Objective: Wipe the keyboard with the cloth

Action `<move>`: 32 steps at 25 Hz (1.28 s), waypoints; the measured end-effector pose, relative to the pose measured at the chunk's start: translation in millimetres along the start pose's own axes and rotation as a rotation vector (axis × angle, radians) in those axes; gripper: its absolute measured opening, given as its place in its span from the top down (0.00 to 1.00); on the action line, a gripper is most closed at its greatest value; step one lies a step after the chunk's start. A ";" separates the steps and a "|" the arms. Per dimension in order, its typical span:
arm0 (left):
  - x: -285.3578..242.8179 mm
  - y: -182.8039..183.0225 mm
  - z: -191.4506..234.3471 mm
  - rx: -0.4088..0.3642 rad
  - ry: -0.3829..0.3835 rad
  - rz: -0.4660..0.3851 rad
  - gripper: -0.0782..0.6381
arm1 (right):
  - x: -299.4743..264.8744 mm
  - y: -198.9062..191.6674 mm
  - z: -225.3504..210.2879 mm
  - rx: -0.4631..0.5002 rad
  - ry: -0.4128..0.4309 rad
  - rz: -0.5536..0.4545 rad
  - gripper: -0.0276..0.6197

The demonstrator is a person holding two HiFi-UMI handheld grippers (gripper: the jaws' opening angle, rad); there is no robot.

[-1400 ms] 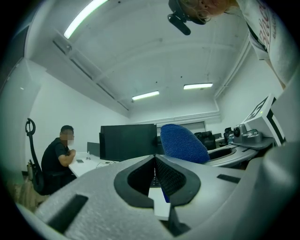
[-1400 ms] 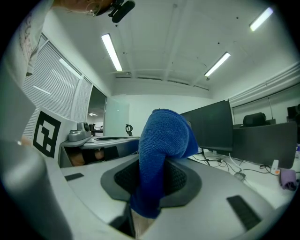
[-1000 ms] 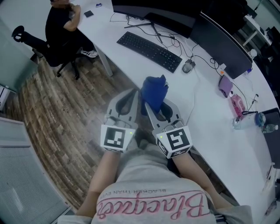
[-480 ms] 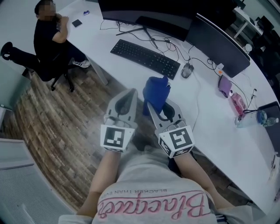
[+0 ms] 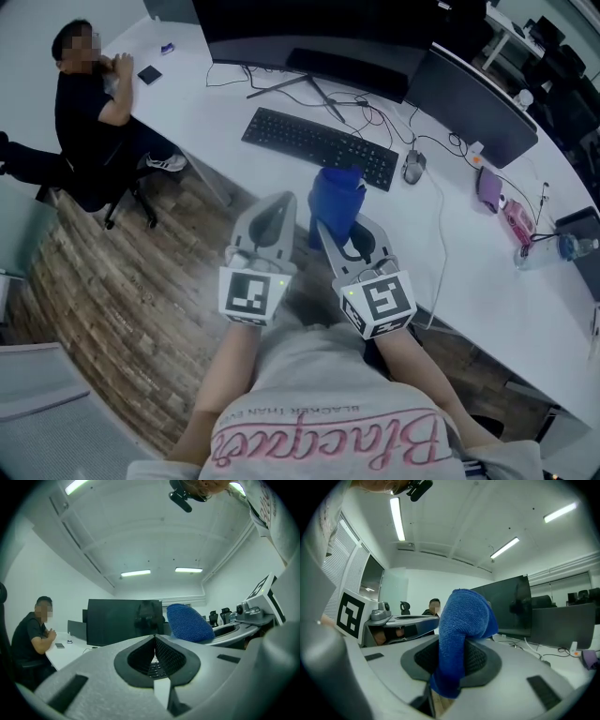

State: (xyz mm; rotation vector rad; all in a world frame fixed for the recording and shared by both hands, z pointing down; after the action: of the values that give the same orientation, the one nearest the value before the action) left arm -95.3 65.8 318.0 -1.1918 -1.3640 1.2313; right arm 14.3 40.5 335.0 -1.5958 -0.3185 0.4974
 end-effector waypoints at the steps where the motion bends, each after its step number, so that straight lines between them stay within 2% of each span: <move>1: -1.5 -1.3 8.4 0.001 -0.006 -0.001 0.88 | -7.1 0.2 1.0 -0.003 -0.011 0.001 0.81; 12: -18.1 -15.7 89.4 0.007 -0.121 0.016 0.88 | -78.3 9.9 27.0 -0.018 -0.114 0.015 0.81; 18: -32.9 -30.9 109.2 0.038 -0.170 0.034 0.88 | -96.0 4.7 31.7 -0.036 -0.152 0.036 0.81; 25: -61.9 -42.1 113.8 0.052 -0.198 0.062 0.88 | -108.9 -1.8 8.8 -0.076 -0.183 0.056 0.81; 32: -99.1 -44.7 117.3 0.044 -0.180 0.084 0.88 | -130.8 1.0 -29.4 -0.092 -0.157 0.058 0.81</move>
State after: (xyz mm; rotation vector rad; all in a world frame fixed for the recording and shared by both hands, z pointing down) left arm -203.8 -47.0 350.7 -1.1392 -1.4214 1.4502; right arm -84.2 -48.9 351.3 -1.6622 -0.4200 0.6629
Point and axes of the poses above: the fingertips, and each gripper's own axes: x backward along the fingers, z to its left, y out of its top, the point moved 5 cm from there along x, backward along the fingers, and after that the axes turned 2 degrees about y, right-handed, at the moved point
